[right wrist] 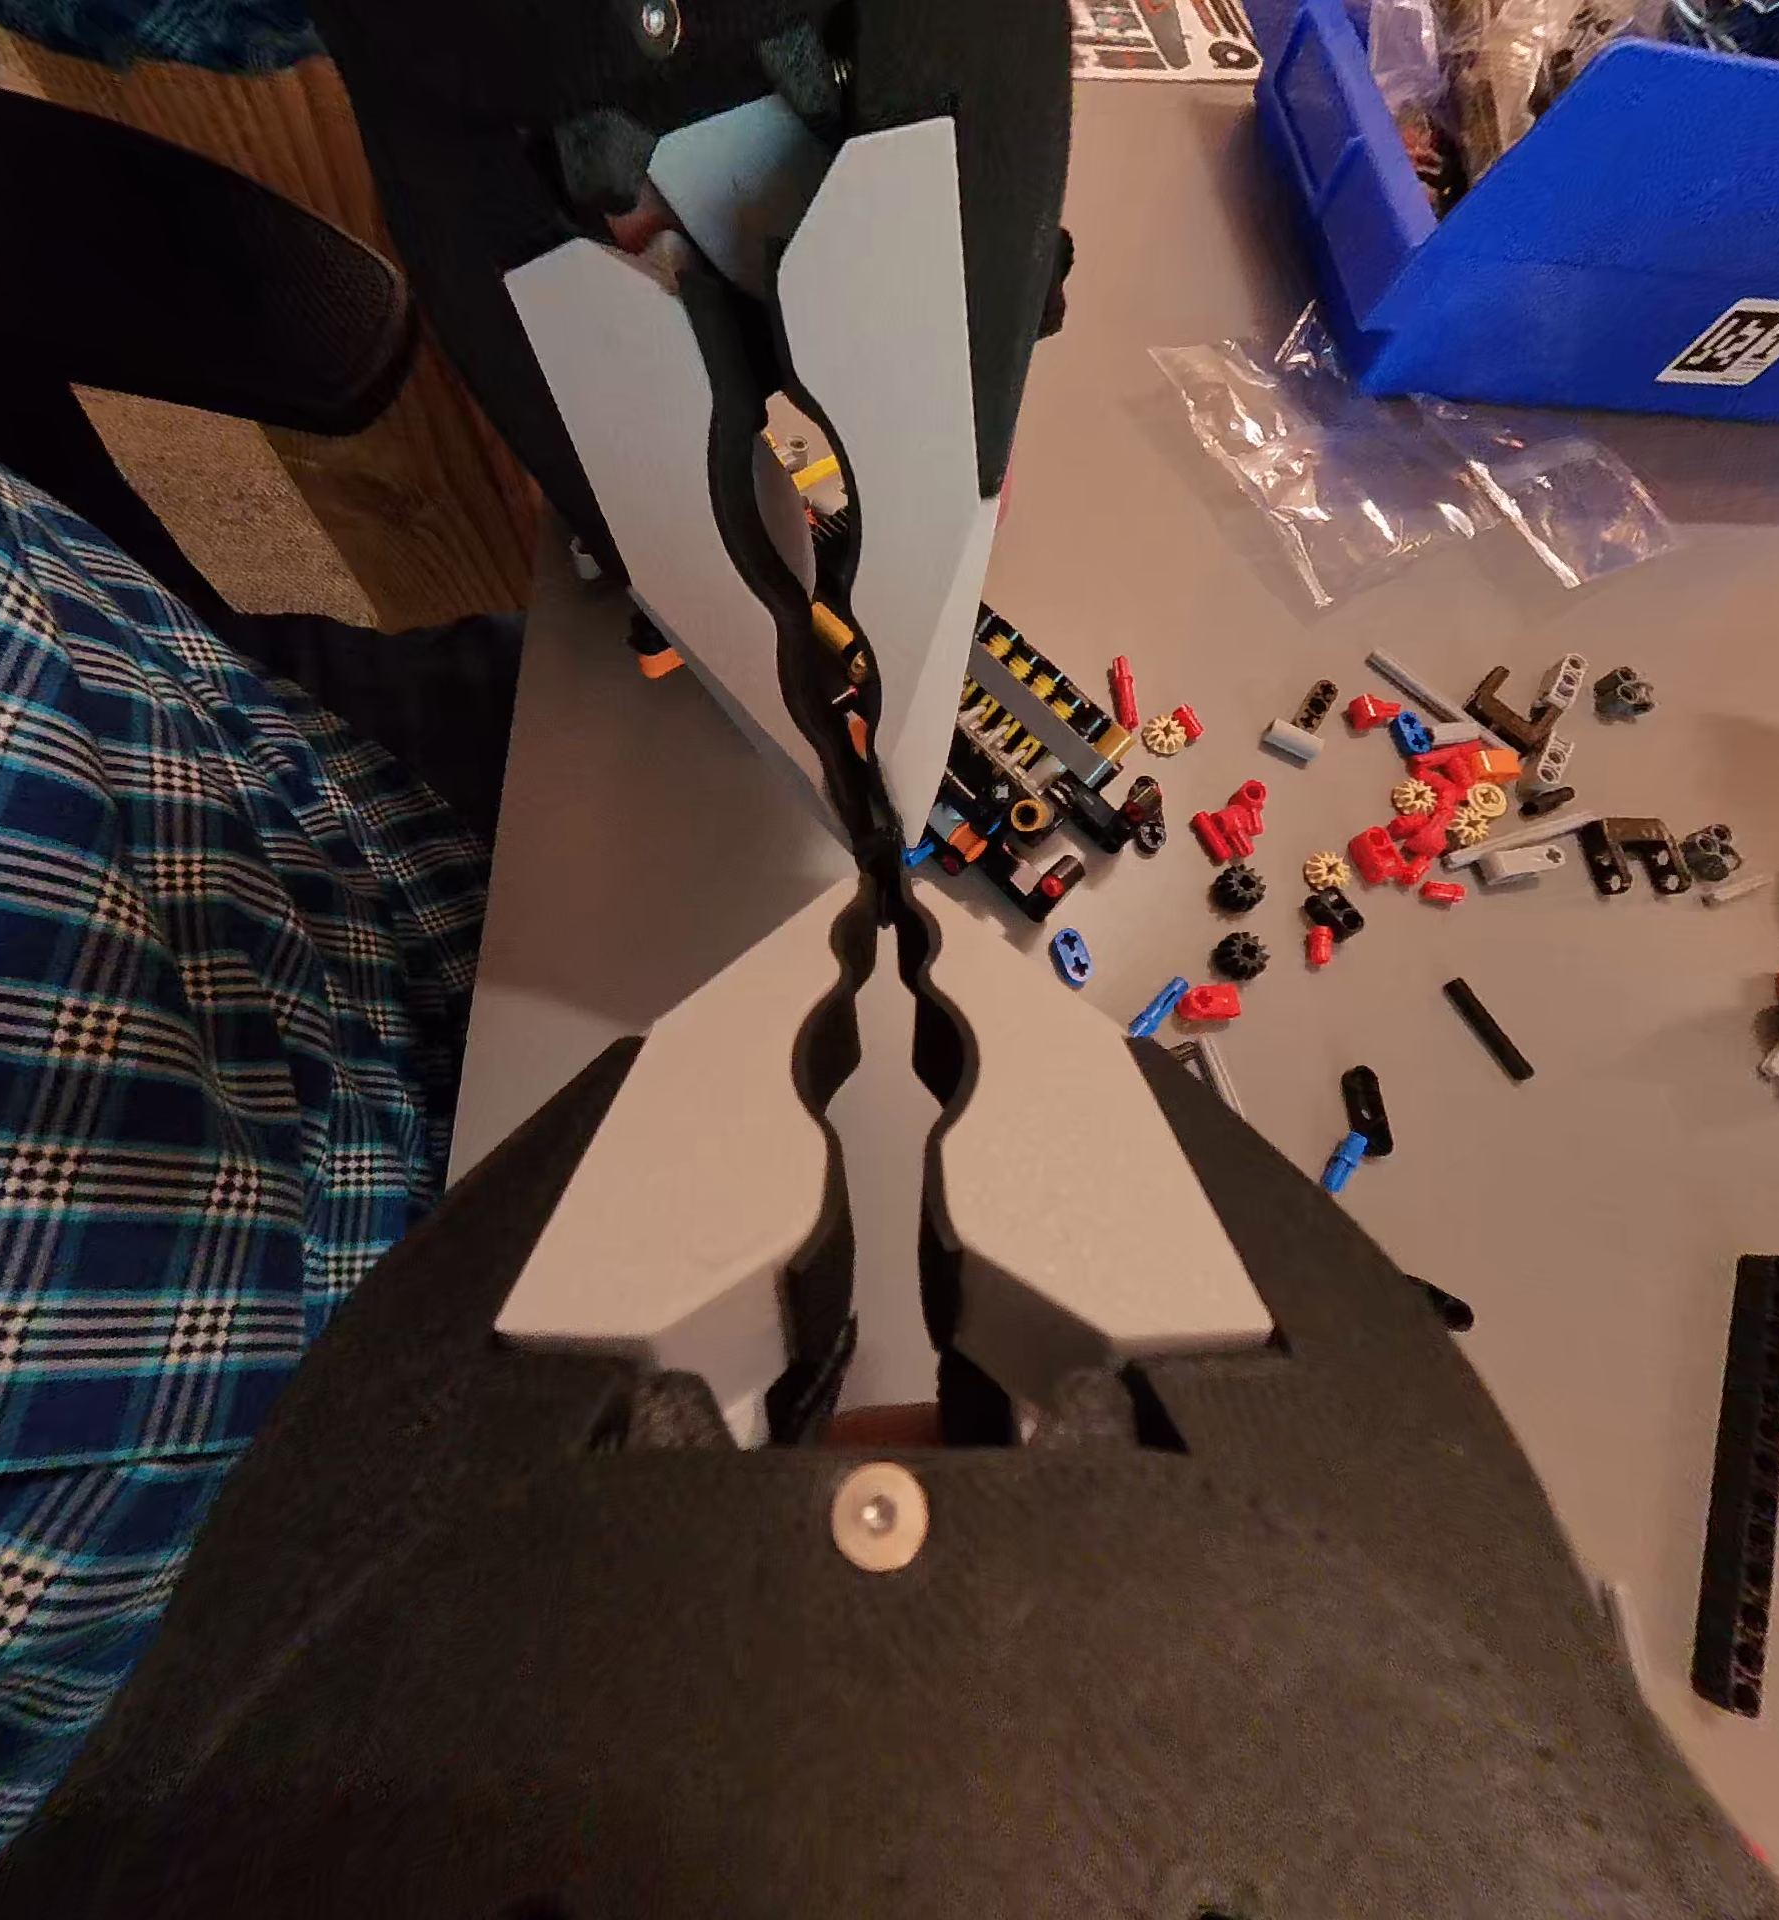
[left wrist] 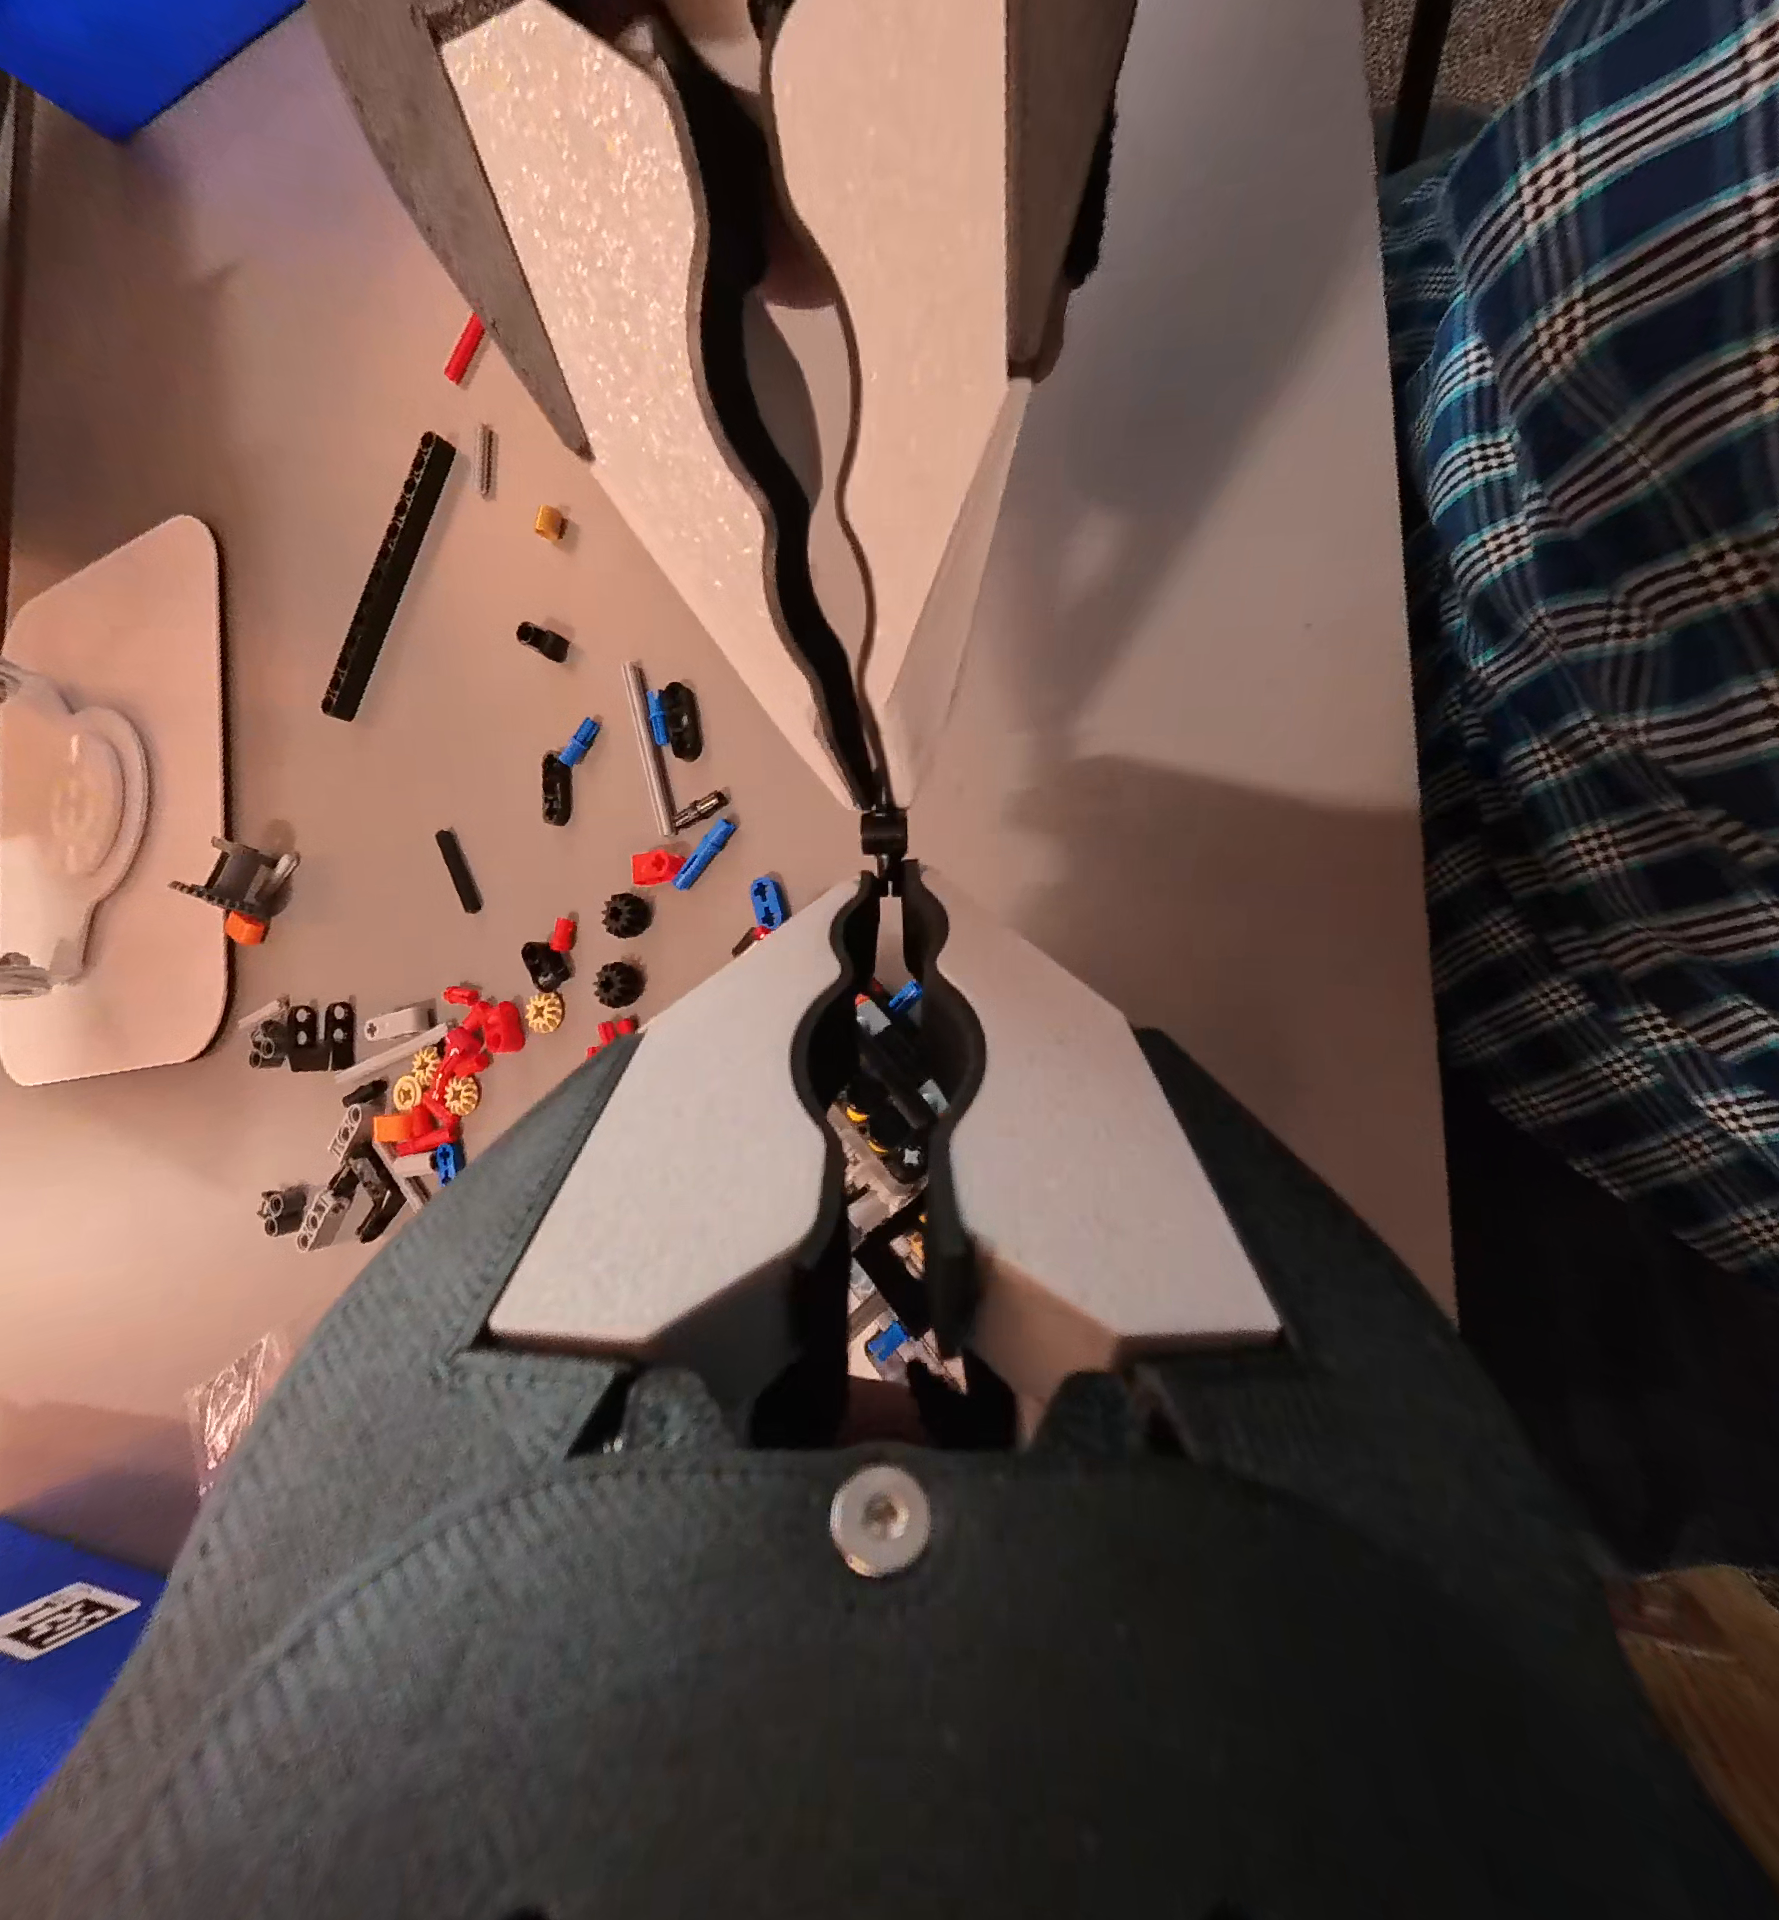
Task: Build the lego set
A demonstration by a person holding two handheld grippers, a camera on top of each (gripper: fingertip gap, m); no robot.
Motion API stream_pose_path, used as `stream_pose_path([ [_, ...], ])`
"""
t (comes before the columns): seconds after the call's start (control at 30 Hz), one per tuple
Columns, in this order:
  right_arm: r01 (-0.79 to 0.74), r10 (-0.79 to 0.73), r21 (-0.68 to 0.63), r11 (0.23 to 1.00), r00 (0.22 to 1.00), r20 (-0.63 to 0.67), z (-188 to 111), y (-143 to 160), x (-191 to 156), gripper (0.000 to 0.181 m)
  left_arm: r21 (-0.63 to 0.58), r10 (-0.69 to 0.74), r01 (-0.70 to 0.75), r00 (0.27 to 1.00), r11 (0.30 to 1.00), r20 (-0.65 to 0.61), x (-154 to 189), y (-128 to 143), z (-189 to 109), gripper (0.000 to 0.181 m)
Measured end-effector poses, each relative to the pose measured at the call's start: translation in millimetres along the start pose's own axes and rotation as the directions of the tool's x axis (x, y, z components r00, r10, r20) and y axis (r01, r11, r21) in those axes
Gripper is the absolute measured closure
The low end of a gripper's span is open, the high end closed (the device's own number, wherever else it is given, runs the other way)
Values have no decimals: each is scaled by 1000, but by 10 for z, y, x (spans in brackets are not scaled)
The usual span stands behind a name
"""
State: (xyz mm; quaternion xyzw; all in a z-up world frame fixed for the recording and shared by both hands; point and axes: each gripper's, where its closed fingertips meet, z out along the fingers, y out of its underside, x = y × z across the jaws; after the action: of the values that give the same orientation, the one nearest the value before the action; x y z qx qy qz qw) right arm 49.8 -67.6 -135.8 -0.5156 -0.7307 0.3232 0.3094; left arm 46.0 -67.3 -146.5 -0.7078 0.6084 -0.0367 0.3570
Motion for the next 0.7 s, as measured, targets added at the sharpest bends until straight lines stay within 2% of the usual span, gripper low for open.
stream_pose_path([
  [0.23, -95, 97, 59, 994, 995, -25, -9, -36, 59, 181, 24, -62, 62, 998, 998, 20, -64, 0, -15, 179],
  [0.43, -194, 196, 68, 979, 980, -29, 65, 39, 64, 181, 11, -140, 140, 988, 990, 62, -137, 120, -101, 175],
  [0.57, -230, 232, 77, 970, 972, -33, 75, 70, 88, 181, -29, -179, 183, 978, 983, 106, -216, 284, -177, 163],
  [0.7, -314, 314, 138, 939, 949, 23, 31, -7, 104, 181, 12, -147, 147, 980, 989, 134, -225, 176, -183, 153],
])
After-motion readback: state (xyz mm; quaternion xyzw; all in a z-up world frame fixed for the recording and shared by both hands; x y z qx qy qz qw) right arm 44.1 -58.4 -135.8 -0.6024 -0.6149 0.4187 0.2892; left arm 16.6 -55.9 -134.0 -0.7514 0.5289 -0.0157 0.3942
